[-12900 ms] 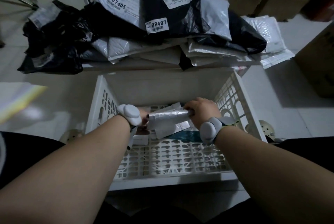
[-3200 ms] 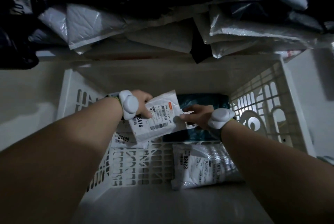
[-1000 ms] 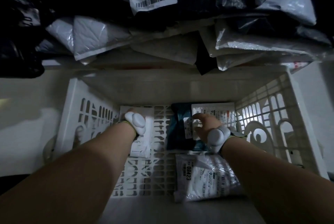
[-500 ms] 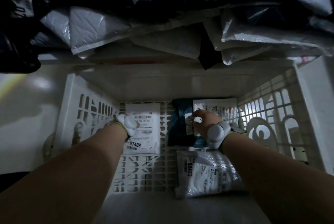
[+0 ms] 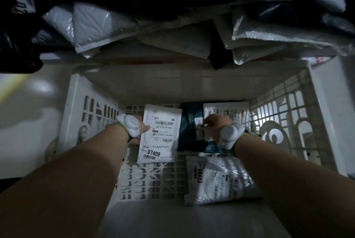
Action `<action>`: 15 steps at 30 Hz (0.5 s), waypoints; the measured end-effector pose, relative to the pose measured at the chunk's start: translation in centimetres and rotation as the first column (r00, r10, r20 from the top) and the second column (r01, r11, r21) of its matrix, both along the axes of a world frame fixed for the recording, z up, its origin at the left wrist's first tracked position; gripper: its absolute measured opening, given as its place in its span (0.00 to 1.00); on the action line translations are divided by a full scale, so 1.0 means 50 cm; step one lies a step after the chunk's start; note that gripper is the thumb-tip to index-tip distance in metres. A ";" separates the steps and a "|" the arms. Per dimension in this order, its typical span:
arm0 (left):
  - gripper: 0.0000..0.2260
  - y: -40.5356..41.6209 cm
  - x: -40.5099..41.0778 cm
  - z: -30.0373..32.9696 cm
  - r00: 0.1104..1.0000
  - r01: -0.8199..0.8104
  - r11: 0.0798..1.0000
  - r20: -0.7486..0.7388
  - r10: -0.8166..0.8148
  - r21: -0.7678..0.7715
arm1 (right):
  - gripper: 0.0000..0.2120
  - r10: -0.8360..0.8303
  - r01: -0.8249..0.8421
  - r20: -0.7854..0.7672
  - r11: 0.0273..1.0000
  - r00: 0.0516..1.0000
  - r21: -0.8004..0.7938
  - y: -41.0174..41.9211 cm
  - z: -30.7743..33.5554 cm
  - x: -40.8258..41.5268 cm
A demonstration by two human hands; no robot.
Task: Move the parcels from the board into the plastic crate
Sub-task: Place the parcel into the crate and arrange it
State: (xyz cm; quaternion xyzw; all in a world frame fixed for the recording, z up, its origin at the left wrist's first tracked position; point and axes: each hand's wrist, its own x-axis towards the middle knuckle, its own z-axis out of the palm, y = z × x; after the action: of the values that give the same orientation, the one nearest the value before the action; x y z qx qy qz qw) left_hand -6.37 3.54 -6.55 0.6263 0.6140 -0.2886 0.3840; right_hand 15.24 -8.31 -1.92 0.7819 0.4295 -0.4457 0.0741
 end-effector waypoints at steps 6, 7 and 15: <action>0.18 0.003 -0.005 0.070 0.997 0.029 0.999 0.070 -0.030 0.022 | 0.17 -0.067 0.067 -0.008 0.998 0.998 0.004 -0.011 -0.007 0.003; 0.17 0.001 -0.005 0.088 0.993 0.028 1.000 0.114 -0.029 0.004 | 0.17 -0.098 0.098 -0.010 0.995 0.995 0.019 -0.016 -0.005 0.002; 0.13 -0.045 0.070 0.177 0.898 -0.001 0.999 0.440 0.015 -0.033 | 0.25 -0.113 0.143 -0.188 0.978 0.976 0.151 -0.027 0.052 -0.004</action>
State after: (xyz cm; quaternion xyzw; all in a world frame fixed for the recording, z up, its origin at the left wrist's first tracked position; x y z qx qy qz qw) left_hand -2.85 1.31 2.30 0.6666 0.5094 -0.1478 0.5238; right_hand 15.05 -9.63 0.67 0.7684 0.4181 -0.4811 -0.0583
